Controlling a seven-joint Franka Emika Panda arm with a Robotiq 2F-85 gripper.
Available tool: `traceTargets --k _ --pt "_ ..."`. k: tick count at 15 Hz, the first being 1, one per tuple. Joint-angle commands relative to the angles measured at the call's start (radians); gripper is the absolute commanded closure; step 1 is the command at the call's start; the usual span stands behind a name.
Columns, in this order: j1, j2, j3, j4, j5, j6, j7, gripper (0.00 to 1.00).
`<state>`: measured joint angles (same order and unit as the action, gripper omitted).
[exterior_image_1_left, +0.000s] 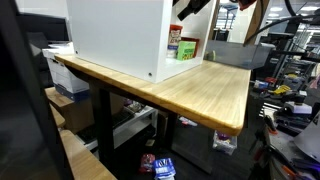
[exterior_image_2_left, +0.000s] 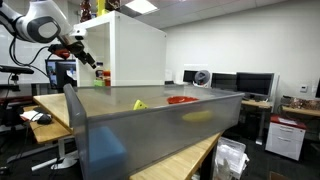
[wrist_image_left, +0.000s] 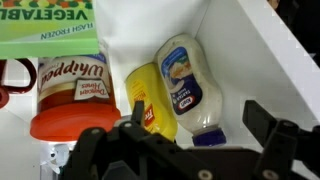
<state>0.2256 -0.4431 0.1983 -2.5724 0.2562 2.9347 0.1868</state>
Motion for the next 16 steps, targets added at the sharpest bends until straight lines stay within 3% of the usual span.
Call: traceTargets --k 1,11,16 --pt "0.026 0.014 -0.026 0.0 0.01 0.064 -0.005 0.0" --pt "0.088 0.119 -0.094 0.098 0.019 0.091 -0.03 0.0" --pt "0.079 0.172 -0.09 0.142 0.007 0.116 -0.003 0.0"
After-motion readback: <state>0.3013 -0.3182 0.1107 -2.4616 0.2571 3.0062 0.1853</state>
